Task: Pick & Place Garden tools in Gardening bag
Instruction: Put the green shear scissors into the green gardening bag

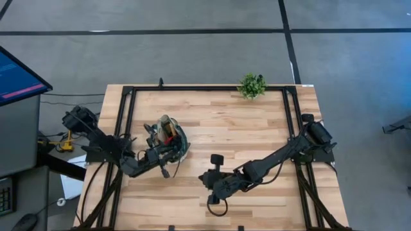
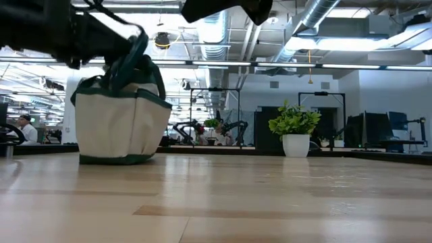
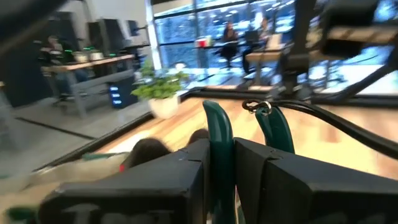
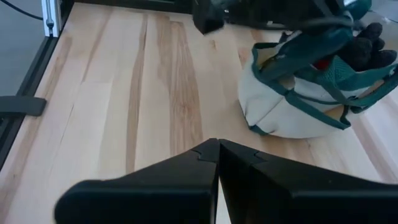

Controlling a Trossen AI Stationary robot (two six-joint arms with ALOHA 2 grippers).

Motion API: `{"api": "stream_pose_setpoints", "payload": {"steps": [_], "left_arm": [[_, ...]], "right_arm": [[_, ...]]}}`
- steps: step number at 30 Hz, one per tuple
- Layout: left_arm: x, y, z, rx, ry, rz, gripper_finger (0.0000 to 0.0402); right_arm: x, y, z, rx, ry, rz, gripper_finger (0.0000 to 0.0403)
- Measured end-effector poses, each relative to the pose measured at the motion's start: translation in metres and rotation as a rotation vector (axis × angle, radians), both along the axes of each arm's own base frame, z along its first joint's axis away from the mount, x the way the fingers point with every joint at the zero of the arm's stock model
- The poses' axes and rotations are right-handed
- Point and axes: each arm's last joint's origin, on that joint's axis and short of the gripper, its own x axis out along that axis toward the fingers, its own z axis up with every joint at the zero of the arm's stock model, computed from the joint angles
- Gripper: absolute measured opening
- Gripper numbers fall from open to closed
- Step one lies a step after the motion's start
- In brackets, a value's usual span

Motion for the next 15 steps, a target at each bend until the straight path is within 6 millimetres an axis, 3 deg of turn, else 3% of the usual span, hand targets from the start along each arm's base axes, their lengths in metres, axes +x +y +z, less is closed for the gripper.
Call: {"api": "stream_pose_setpoints", "payload": {"steps": [6, 13, 15], "left_arm": [[0.0001, 0.0012, -0.0111, 0.050, 0.051, 0.112, 0.0029], [-0.0006, 0.0018, -0.0088, 0.042, 0.043, 0.116, 0.0030], [-0.0011, 0.0027, -0.0051, 0.030, 0.029, 0.117, 0.0047]], "right_arm": [[0.0002, 0.0002, 0.0003, 0.002, -0.004, 0.001, 0.0000], [0.0003, 0.0001, 0.0004, 0.000, -0.004, 0.002, 0.0000], [0.0003, 0.0003, 0.0004, 0.000, -0.004, 0.003, 0.0000]]}}
